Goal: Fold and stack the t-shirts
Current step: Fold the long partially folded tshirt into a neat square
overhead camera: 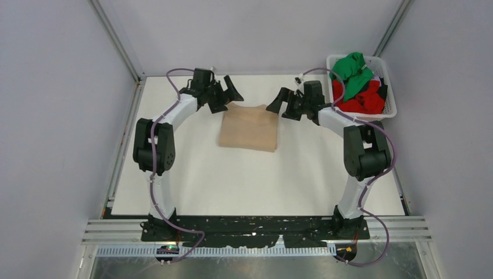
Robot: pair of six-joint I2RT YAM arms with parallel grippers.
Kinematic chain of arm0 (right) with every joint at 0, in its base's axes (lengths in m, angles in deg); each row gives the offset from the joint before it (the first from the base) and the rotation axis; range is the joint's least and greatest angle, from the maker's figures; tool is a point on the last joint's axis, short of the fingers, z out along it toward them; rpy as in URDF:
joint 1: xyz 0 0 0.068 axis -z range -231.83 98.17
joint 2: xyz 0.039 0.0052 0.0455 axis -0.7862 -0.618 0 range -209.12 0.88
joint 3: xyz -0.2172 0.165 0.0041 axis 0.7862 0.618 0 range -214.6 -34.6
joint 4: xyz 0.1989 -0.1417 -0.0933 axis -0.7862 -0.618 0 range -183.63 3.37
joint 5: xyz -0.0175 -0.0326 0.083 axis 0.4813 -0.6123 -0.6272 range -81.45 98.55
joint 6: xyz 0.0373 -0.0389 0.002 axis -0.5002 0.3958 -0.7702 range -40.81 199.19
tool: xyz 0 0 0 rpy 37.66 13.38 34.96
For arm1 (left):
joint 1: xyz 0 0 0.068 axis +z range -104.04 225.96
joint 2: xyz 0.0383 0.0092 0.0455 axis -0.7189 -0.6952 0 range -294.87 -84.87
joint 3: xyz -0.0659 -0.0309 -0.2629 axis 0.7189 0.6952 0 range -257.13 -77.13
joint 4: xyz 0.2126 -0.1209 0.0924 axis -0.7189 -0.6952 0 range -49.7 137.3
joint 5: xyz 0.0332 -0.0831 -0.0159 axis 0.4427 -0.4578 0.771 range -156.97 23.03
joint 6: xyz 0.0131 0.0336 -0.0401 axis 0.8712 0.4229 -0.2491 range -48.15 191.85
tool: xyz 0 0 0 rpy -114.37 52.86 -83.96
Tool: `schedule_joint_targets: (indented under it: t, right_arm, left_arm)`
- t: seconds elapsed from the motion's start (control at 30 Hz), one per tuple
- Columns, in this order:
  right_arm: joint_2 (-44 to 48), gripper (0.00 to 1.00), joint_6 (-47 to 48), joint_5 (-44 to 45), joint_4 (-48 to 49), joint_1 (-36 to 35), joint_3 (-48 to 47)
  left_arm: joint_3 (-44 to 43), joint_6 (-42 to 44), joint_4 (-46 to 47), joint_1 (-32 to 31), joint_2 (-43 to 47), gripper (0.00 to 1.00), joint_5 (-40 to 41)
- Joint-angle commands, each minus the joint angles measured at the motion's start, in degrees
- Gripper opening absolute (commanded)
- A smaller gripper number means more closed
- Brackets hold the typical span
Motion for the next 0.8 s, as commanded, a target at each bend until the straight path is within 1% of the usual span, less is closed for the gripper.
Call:
schedule_joint_targets:
  t: [0.0, 0.13, 0.27, 0.3, 0.37, 0.43, 0.53, 0.6, 0.7, 0.77]
  right_arm:
    - [0.8, 0.98, -1.7, -4.1, 6.1, -3.3, 0.9]
    - [-4.4, 0.96, -3.3, -4.3, 7.4, -3.6, -3.6]
    - [-11.7, 0.95, -4.2, -0.8, 6.6, -3.2, -11.0]
    - [-14.2, 0.95, -5.0, 1.0, 6.4, -3.2, -12.2]
    - [-18.0, 0.96, -7.1, 2.2, 5.7, -3.1, -16.1]
    - [-20.6, 0.96, -9.3, 0.7, 4.8, -3.2, -17.4]
    - [-20.8, 0.95, -10.6, -0.7, 3.8, -3.8, -15.7]
    - [-19.3, 0.95, -10.3, -0.6, 2.3, -4.2, -12.7]
    - [-16.2, 0.95, -10.1, -0.8, 1.4, -4.6, -5.7]
    - [-12.9, 0.96, -9.5, -0.9, 0.5, -4.9, -0.8]
  left_arm:
    - [-0.4, -1.6, 4.2, -0.4, -1.9, 1.0, 0.3]
    - [-8.3, -2.9, 2.8, -0.4, -9.0, 1.0, 0.9]
    - [-17.3, -5.8, 1.5, -0.4, -17.1, 1.0, 1.2]
    - [-19.7, -6.9, 0.0, -0.4, -18.4, 1.0, 2.5]
    - [-26.8, -8.8, -6.6, -0.4, -23.5, 1.0, 3.4]
    - [-30.8, -10.4, -10.8, -0.6, -26.3, 0.99, 2.3]
    - [-29.8, -11.4, -13.8, -1.3, -26.5, 1.0, 1.5]
    - [-26.8, -10.8, -16.2, -1.5, -24.8, 1.0, 2.0]
    - [-16.9, -9.9, -15.9, -2.0, -19.0, 1.0, 2.3]
    - [-7.2, -8.1, -15.8, -2.6, -13.1, 1.0, 4.0]
